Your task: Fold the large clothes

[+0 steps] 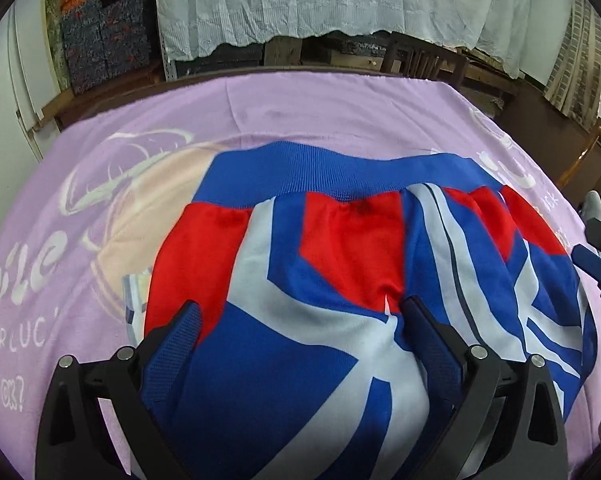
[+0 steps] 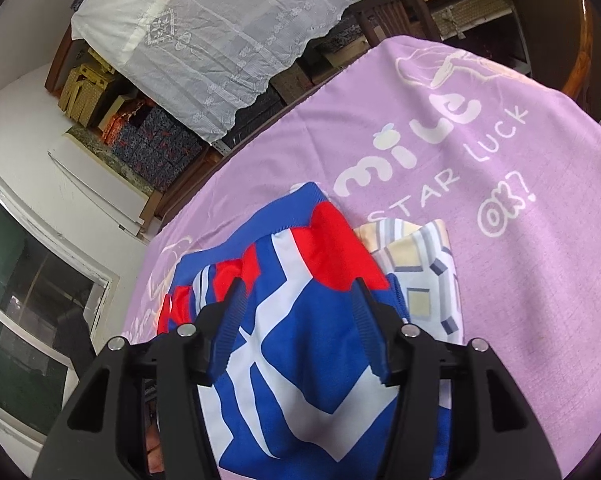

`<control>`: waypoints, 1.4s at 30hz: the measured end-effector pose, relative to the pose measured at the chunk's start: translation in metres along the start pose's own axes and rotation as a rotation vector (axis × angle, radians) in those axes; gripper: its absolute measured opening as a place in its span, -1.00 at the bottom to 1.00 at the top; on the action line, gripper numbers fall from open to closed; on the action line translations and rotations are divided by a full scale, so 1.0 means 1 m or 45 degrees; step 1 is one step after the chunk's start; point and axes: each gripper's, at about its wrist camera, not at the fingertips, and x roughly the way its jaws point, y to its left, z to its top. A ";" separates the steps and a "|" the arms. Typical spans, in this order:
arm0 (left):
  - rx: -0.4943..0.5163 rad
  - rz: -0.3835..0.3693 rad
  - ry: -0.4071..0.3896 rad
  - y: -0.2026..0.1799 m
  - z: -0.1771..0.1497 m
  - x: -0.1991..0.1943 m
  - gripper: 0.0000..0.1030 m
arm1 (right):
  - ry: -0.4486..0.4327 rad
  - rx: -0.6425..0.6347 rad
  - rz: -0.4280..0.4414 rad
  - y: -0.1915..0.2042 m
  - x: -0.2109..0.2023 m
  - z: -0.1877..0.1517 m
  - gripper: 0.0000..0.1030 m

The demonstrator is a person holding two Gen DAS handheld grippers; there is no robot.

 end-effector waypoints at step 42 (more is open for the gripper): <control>0.038 -0.157 0.050 -0.009 -0.033 -0.029 0.93 | -0.157 0.558 -0.088 -0.018 -0.021 -0.077 0.21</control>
